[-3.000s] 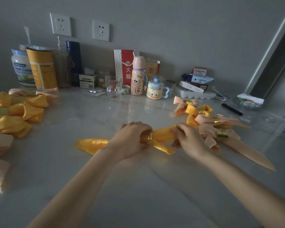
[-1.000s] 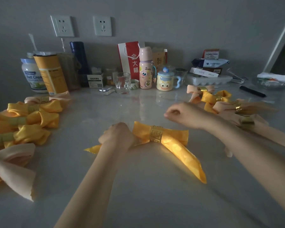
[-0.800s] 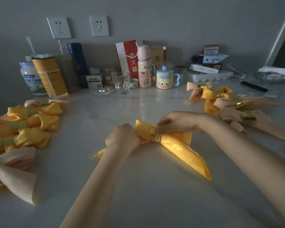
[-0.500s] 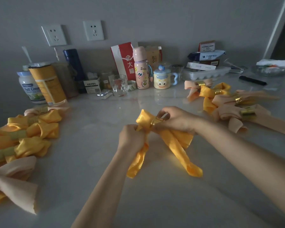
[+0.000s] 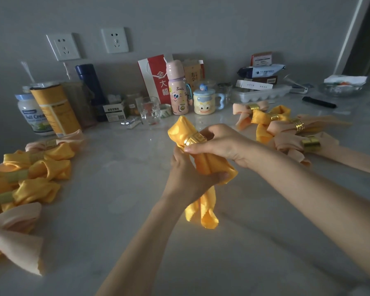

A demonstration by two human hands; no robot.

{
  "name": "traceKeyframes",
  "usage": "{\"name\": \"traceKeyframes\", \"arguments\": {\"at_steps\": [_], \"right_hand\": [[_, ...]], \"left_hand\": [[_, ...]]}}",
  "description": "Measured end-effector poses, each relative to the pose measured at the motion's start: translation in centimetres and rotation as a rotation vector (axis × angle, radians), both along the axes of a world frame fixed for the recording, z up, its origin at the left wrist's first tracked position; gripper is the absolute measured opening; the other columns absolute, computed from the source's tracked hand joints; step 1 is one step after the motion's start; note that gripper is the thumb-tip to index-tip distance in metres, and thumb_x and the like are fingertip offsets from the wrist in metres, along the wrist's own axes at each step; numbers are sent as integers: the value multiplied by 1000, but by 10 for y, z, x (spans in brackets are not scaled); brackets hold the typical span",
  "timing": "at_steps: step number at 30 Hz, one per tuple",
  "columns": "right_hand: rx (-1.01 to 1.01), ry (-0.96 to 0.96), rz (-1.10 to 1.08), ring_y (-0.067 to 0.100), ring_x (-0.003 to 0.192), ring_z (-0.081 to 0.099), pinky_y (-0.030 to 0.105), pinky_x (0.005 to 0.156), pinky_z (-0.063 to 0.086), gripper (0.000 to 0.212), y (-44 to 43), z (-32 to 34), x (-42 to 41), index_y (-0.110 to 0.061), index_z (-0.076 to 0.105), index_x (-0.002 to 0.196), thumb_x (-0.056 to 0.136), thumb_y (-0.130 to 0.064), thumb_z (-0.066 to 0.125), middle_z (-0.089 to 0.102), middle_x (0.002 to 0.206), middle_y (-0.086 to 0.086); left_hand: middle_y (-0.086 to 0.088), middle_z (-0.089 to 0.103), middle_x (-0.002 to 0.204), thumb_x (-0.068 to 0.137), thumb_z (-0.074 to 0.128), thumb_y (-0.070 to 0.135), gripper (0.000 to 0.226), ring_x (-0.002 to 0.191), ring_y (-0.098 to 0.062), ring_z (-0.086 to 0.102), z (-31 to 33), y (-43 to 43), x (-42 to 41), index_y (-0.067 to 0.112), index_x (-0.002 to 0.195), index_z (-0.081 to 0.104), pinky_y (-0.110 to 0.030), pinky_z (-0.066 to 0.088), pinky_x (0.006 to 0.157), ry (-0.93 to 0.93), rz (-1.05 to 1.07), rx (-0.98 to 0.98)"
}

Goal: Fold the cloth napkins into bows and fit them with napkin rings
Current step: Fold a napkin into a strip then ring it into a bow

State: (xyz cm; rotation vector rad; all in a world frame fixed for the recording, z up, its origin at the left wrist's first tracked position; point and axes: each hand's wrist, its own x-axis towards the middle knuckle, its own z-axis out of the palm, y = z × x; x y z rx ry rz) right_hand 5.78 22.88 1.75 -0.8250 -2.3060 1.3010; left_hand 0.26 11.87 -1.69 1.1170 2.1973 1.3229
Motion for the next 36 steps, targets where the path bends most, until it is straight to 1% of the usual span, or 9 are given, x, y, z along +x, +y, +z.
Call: {"name": "traceKeyframes", "arguments": {"at_steps": [2, 6, 10, 13, 15, 17, 20, 26, 36], "right_hand": [[-37, -3, 34, 10, 86, 62, 21, 65, 46, 47, -2, 4, 2, -16, 62, 107, 70, -37, 79, 67, 94, -1], [-135, 40, 35, 19, 90, 67, 32, 78, 55, 44, -1, 7, 5, -14, 64, 107, 72, -36, 77, 70, 95, 4], [-177, 42, 39, 25, 92, 67, 40, 83, 55, 48, 0, 7, 9, -11, 64, 109, 74, -41, 75, 71, 98, 8], [-156, 15, 71, 24, 92, 67, 39, 83, 54, 43, -2, 9, 13, -10, 64, 108, 79, -41, 70, 71, 99, 9], [-147, 5, 87, 23, 90, 67, 37, 81, 53, 40, -2, 11, 16, -10, 65, 106, 79, -39, 70, 71, 96, 7], [-163, -19, 118, 23, 82, 67, 36, 75, 53, 39, -3, 14, 21, -8, 65, 104, 78, -37, 71, 71, 90, 8], [-232, -57, 219, 26, 84, 64, 38, 79, 53, 40, -6, 18, 26, -4, 63, 110, 81, -31, 69, 68, 100, 19], [-252, -146, 340, 33, 105, 63, 42, 94, 49, 36, -7, 19, 31, -3, 62, 113, 83, -23, 67, 67, 111, 17], [-34, -216, 285, 24, 98, 67, 39, 92, 52, 42, -7, 33, 29, -10, 63, 110, 78, -35, 71, 71, 103, 8]], "left_hand": [[11, 36, 112, 62, 86, 31, 87, 107, -6, 39, 4, -4, -7, 20, 125, 27, -20, 34, 78, 49, 6, 26], [18, 42, 85, 71, 79, 29, 57, 71, 1, 44, 10, -8, -11, 24, 103, 33, -14, 33, 51, 144, 16, 13], [-1, 62, 85, 86, 61, 19, 22, 69, -21, 60, 6, -6, -13, 15, 104, 48, -38, 51, 57, 225, 73, 126], [9, 54, 80, 85, 63, 18, 28, 69, -11, 57, 9, -7, -11, 19, 107, 44, -23, 49, 56, 183, 16, 100], [12, 55, 80, 75, 72, 22, 33, 72, -2, 54, 18, -10, -12, 26, 96, 48, -13, 45, 59, -87, -131, 77], [13, 66, 80, 69, 71, 39, 15, 84, -4, 58, 29, -16, -19, 31, 81, 66, -26, 45, 78, -323, -217, 99], [13, 71, 83, 75, 53, 58, 36, 94, -9, 59, 32, -22, -30, 28, 79, 72, -35, 42, 90, -481, -223, 177], [-6, 72, 85, 89, 50, 42, 37, 84, -17, 68, 30, -21, -26, 11, 84, 68, -37, 49, 95, -484, -209, 179], [-9, 71, 94, 91, 53, 36, 28, 94, -23, 66, 25, -13, -17, 12, 89, 66, -40, 49, 96, -509, -43, 374]]}}
